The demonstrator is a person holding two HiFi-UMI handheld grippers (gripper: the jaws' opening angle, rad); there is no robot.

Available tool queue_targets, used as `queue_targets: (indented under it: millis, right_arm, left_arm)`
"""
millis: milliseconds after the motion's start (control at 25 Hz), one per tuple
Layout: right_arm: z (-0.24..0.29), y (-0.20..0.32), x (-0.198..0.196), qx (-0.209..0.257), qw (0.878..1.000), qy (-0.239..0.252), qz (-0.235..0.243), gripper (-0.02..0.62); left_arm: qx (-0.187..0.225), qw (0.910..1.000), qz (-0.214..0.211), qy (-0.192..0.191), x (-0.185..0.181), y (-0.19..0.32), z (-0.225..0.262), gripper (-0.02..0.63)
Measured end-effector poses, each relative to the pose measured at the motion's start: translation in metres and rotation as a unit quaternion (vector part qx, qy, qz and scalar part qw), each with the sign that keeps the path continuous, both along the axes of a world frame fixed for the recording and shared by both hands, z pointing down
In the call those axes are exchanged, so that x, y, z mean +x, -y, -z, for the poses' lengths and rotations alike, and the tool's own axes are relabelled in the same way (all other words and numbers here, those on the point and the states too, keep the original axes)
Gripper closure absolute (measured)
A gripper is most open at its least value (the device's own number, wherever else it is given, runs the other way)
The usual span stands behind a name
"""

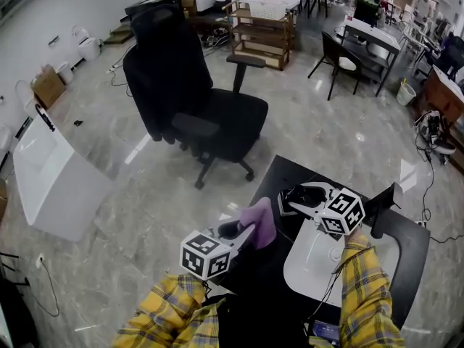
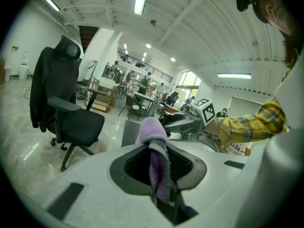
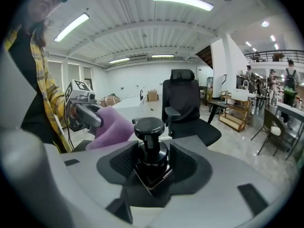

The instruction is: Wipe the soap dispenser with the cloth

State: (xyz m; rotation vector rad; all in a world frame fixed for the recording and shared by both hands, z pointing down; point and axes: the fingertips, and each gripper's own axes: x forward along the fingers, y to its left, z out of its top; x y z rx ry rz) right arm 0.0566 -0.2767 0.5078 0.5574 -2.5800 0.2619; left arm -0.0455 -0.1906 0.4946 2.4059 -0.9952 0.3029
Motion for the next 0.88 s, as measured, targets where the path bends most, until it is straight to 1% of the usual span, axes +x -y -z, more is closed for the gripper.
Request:
queue_targets:
  millis: [40,160,280,440,640,880]
  right_arm:
    - [0.000,0.000,-0.001,-0.003,1.000,0.001,0.000,0.409]
    - [-0.001,0.000,-0.001,-0.010,1.000,0.005,-0.010,0.410]
    - [-0.002,0.000,0.000,-0.014,0.999,0.009,-0.033,0.410]
    - [-0.005,0.001,0.004,-0.019,0.997,0.020,-0.078,0.410]
    - [-0.006,0.001,0.004,-0.017,0.991,0.020,-0.131,0.410]
    - [-0.008,-0.001,0.004,-0.027,0.978,0.029,-0.206,0.410]
  left_arm:
    - [-0.001,1.0000,0.001,0.000,-0.001,0.001,-0.001,0.541]
    - [-0.004,1.0000,0.005,0.000,-0.001,0.003,-0.003,0.541]
    - [-0.009,0.9999,0.009,-0.003,0.001,0.005,-0.006,0.541]
    - [-0.011,0.9999,0.010,-0.006,0.008,0.010,-0.009,0.541]
    - [-0.012,0.9998,0.009,-0.008,0.009,0.013,-0.010,0.541]
    - [-0.017,0.9996,0.017,-0.013,0.006,0.012,-0.013,0.541]
